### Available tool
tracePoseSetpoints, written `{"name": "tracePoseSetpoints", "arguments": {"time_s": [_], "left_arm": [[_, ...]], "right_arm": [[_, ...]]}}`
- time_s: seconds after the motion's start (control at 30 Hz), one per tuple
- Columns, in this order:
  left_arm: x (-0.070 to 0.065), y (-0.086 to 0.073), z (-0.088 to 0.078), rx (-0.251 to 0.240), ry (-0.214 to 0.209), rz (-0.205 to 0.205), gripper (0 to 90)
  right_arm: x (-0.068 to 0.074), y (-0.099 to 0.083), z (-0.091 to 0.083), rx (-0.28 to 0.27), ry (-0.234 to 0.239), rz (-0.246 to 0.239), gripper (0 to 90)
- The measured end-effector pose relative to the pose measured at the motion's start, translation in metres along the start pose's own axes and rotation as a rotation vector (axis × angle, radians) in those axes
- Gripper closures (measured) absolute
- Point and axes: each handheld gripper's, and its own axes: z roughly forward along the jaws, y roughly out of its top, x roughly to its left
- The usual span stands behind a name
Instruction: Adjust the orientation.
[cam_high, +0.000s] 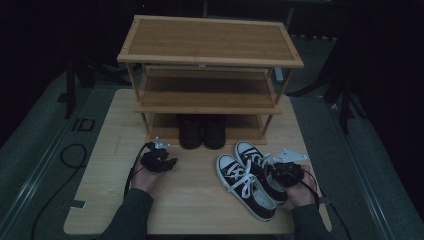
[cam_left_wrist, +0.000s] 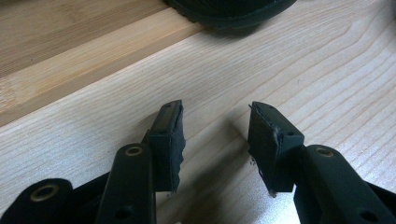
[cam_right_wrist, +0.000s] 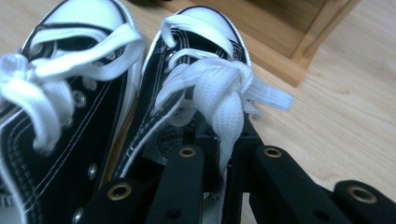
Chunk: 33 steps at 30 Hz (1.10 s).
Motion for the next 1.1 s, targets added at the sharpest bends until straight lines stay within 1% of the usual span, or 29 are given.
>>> {"name": "tracePoseSetpoints", "arguments": {"time_s": [0.1, 0.13, 0.23, 0.27, 0.3, 0.37, 0.43, 0.5, 0.53, 0.6, 0.7, 0.8, 0.93, 1.1], "left_arm": [[0.0, 0.0, 0.0, 0.0, 0.001, 0.001, 55.5], [0.0, 0.0, 0.0, 0.001, 0.002, 0.001, 55.5], [0.0, 0.0, 0.0, 0.0, 0.001, 0.001, 55.5], [0.0, 0.0, 0.0, 0.0, 0.0, 0.001, 55.5], [0.0, 0.0, 0.0, -0.001, 0.001, 0.0, 55.5], [0.0, 0.0, 0.0, -0.001, 0.001, 0.001, 55.5], [0.0, 0.0, 0.0, 0.0, 0.0, 0.001, 55.5], [0.0, 0.0, 0.0, -0.001, 0.0, 0.0, 55.5], [0.0, 0.0, 0.0, 0.0, 0.001, 0.001, 55.5], [0.0, 0.0, 0.0, -0.001, 0.001, 0.0, 55.4], [0.0, 0.0, 0.0, 0.0, 0.001, 0.002, 55.2], [0.0, 0.0, 0.0, -0.001, -0.001, 0.0, 55.2], [0.0, 0.0, 0.0, -0.001, -0.002, 0.0, 55.0], [0.0, 0.0, 0.0, 0.0, 0.0, 0.002, 55.0]], "right_arm": [[0.0, -0.001, 0.0, -0.004, 0.003, -0.002, 85.5], [-0.002, -0.002, 0.001, 0.002, 0.015, 0.011, 85.4], [-0.005, -0.002, 0.002, 0.03, 0.026, 0.02, 84.6], [-0.006, -0.002, 0.002, 0.044, 0.037, 0.024, 83.3], [-0.006, -0.002, 0.001, 0.056, 0.037, 0.019, 80.6], [-0.006, -0.001, -0.002, 0.075, 0.032, 0.016, 72.5], [-0.008, -0.001, -0.005, 0.078, 0.028, 0.014, 68.4], [-0.009, 0.0, -0.007, 0.08, 0.03, 0.012, 66.7], [-0.01, 0.001, -0.011, 0.08, 0.033, 0.009, 64.2], [-0.01, 0.002, -0.014, 0.08, 0.036, 0.001, 61.9], [-0.012, 0.004, -0.019, 0.082, 0.044, 0.005, 59.0], [-0.015, 0.006, -0.021, 0.1, 0.068, 0.02, 56.3], [-0.02, 0.005, -0.025, 0.102, 0.09, 0.038, 53.2], [-0.022, 0.006, -0.034, 0.086, 0.101, 0.047, 51.0]]}}
